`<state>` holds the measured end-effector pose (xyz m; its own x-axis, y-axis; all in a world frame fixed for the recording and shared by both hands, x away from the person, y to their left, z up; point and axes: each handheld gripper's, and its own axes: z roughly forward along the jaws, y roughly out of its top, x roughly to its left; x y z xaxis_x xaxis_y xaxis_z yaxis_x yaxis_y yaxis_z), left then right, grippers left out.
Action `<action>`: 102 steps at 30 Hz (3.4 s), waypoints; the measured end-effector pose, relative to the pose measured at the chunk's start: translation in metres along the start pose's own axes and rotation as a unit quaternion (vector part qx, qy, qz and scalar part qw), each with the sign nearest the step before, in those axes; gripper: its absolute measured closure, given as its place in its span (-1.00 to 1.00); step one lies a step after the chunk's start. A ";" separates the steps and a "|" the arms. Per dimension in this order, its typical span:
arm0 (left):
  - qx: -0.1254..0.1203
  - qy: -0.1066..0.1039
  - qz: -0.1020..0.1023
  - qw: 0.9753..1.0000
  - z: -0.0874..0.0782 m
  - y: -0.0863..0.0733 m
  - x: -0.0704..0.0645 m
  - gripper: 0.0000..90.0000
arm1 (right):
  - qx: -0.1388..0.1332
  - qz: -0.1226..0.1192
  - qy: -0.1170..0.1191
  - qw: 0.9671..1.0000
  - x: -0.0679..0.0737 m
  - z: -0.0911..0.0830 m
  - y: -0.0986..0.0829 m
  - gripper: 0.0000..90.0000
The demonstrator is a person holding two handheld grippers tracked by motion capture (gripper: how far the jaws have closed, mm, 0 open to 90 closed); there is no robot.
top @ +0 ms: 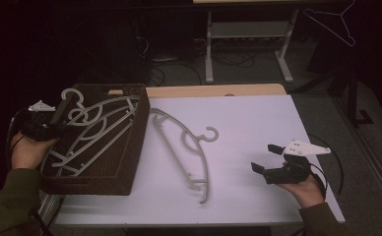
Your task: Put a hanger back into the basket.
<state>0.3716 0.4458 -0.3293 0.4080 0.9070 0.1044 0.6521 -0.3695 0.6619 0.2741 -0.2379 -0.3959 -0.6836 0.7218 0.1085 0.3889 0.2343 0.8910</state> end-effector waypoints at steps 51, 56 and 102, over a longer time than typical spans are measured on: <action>-0.186 -0.291 0.044 0.937 0.008 0.072 -0.229 -0.94 | 0.027 -0.006 0.048 0.998 0.032 0.027 0.029 -0.35; -0.180 -0.302 0.050 0.935 0.021 0.064 -0.249 -0.93 | 0.053 -0.004 0.070 0.996 0.042 0.047 0.033 0.12; -0.134 -0.296 0.066 0.944 0.057 0.044 -0.268 -0.92 | 0.243 -0.041 0.001 0.969 0.039 0.105 0.007 1.00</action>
<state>0.3275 0.1748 -0.3704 0.8112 0.5559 -0.1814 0.4185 -0.3353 0.8441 0.3152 -0.1395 -0.4316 -0.7259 0.6861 0.0481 0.5780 0.5707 0.5832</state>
